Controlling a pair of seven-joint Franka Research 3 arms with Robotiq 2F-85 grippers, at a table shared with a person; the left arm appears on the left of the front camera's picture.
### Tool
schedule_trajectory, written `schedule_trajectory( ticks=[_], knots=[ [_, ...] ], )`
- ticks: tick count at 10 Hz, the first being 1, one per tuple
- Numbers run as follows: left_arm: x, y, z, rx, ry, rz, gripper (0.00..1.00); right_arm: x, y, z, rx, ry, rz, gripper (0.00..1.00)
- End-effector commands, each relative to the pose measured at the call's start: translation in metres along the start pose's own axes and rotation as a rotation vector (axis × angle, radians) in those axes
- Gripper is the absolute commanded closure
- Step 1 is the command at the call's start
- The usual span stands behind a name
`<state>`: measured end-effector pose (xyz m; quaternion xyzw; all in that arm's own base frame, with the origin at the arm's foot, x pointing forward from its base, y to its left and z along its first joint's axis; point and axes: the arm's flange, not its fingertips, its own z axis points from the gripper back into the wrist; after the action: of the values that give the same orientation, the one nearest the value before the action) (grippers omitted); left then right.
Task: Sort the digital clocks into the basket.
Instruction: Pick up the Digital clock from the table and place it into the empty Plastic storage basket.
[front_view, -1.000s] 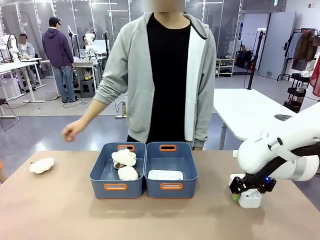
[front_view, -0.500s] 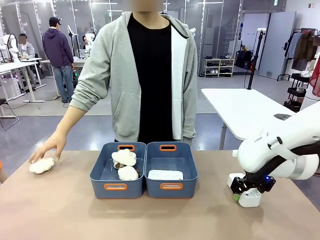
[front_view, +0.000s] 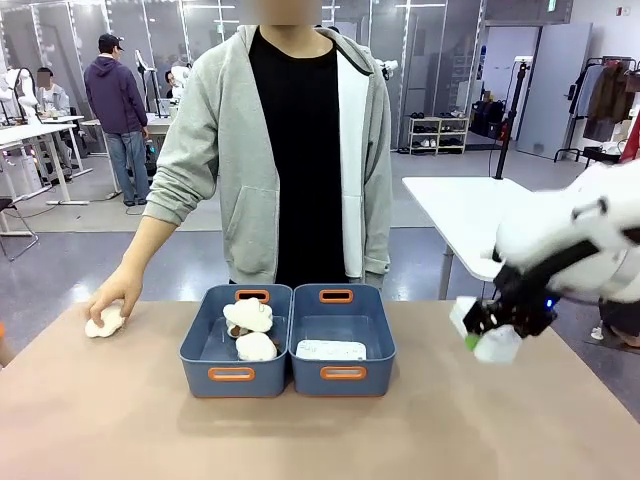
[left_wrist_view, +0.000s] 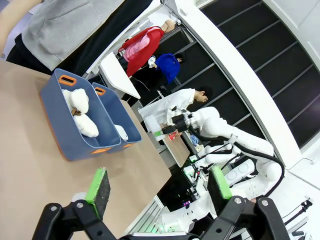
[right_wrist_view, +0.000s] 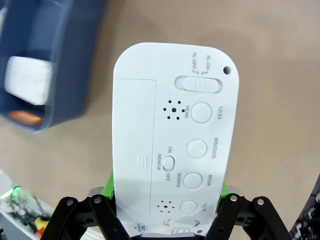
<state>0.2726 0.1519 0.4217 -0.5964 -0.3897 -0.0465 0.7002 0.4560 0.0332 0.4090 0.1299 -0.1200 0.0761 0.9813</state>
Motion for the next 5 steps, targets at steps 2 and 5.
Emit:
schedule_trajectory(
  ticks=[2,5],
  knots=[
    [0.001,-0.003,0.001,-0.015,-0.008,-0.012,0.0,0.023,0.025,0.021,0.26,-0.01,0.004,0.77],
    [0.001,-0.003,0.001,-0.015,-0.008,-0.012,0.0,0.046,0.079,-0.001,0.434,0.001,0.037,0.77]
  ],
)
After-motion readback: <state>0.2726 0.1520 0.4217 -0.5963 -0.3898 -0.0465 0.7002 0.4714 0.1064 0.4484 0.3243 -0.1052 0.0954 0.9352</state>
